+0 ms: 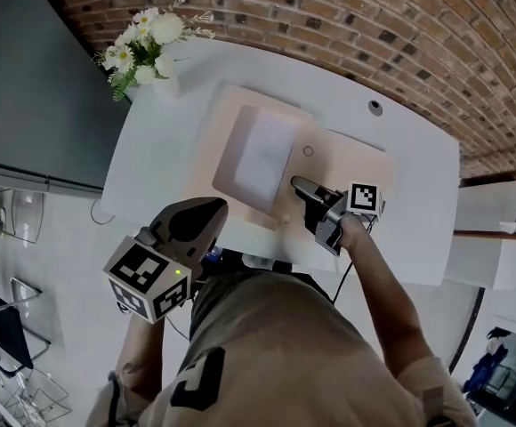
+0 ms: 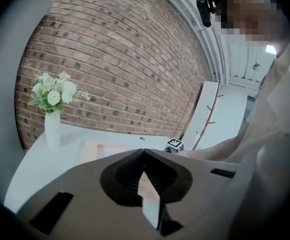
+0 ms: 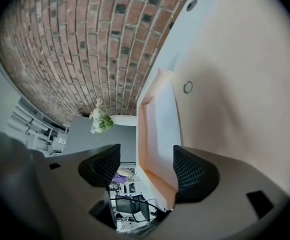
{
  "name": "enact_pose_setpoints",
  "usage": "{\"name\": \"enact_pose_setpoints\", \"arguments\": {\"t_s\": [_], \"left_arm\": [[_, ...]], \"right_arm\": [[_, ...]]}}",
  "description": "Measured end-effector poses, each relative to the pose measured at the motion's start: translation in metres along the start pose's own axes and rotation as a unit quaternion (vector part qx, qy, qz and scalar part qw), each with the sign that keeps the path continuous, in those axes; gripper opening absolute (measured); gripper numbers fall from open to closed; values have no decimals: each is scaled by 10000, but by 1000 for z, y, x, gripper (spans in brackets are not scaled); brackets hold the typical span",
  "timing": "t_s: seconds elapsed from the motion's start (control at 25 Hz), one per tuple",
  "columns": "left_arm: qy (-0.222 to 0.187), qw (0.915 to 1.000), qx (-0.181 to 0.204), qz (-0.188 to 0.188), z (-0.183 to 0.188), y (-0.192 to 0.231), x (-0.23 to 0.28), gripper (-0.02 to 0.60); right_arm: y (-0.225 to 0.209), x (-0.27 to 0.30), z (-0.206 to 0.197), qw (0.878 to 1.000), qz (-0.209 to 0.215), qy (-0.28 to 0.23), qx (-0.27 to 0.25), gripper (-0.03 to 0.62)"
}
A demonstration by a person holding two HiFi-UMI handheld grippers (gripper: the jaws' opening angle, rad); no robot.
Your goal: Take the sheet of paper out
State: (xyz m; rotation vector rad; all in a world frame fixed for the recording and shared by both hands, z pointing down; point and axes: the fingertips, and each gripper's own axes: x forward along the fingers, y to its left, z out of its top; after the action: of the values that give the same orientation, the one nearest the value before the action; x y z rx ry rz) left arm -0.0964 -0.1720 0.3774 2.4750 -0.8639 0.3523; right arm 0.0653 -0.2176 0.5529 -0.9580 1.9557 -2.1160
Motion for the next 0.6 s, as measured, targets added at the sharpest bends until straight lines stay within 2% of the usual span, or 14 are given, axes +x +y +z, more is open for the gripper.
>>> {"name": "enact_pose_setpoints", "arguments": {"t_s": [0.16,0.36,0.6], "left_arm": [[-46,9999,-103,46,-1,7,-5,14],[-117,9993,-267,215,-2,21,-15,14],[-105,9987,-410,284,-8,33,-19,14]], "right_arm": [[-15,23,-1,9993,-164,298,135,344],[-35,32,7,9979,-512,367,149,347],[-35,48,9,9974,-492,513,123,347]]}}
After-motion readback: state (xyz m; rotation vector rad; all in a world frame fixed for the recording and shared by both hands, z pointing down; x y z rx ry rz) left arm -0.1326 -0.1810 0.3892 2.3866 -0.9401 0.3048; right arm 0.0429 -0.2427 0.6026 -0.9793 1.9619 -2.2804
